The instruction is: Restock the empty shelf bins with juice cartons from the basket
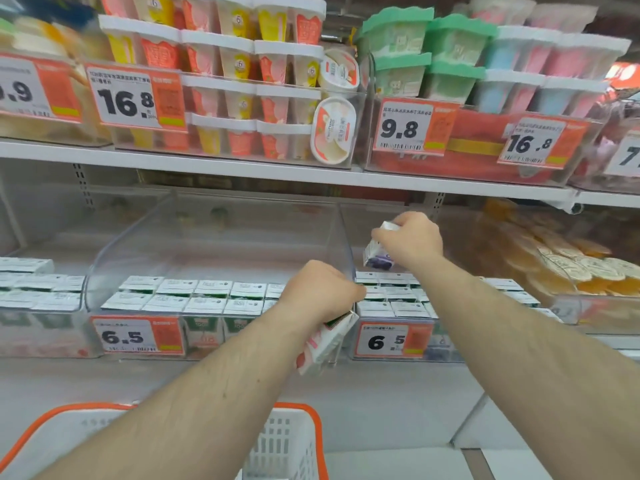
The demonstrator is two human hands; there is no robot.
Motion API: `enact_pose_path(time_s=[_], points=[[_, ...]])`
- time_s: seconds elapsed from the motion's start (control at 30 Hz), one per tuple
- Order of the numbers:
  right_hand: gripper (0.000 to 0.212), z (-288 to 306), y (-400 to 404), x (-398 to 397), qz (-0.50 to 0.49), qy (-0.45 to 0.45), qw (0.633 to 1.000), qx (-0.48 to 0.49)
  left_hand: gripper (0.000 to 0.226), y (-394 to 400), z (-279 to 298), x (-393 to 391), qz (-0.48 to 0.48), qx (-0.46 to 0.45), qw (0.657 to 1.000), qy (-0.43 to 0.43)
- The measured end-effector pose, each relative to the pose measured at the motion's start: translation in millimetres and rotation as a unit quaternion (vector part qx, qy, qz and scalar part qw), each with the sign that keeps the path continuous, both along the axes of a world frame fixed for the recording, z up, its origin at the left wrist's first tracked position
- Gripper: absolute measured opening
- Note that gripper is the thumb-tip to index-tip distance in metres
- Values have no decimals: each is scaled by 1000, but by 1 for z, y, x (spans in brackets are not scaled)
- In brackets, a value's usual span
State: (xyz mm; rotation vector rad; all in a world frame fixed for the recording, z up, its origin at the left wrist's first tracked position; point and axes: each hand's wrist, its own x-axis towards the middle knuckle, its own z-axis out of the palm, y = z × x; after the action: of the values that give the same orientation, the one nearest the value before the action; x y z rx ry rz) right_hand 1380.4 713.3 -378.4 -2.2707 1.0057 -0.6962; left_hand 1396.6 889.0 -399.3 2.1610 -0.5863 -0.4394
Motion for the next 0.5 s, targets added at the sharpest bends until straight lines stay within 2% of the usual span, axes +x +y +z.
enact_pose_path(time_s=[0.1, 0.2, 0.27, 0.37, 0.5], points=[[28, -13, -2, 26, 53, 129, 990, -35, 26, -6, 5, 5, 12, 33, 999, 29], [30, -15, -3, 39, 128, 222, 967, 1, 22, -11, 5, 7, 34, 40, 998, 35], [24, -11, -4, 38, 161, 247, 953, 73, 21, -13, 3, 8, 37, 35, 998, 40], [9, -7, -8, 33, 184, 230, 939, 175, 22, -14, 1, 10, 42, 35, 998, 39], [19, -9, -9, 41, 198, 283, 934, 95, 19, -14, 0, 11, 41, 30, 998, 37]])
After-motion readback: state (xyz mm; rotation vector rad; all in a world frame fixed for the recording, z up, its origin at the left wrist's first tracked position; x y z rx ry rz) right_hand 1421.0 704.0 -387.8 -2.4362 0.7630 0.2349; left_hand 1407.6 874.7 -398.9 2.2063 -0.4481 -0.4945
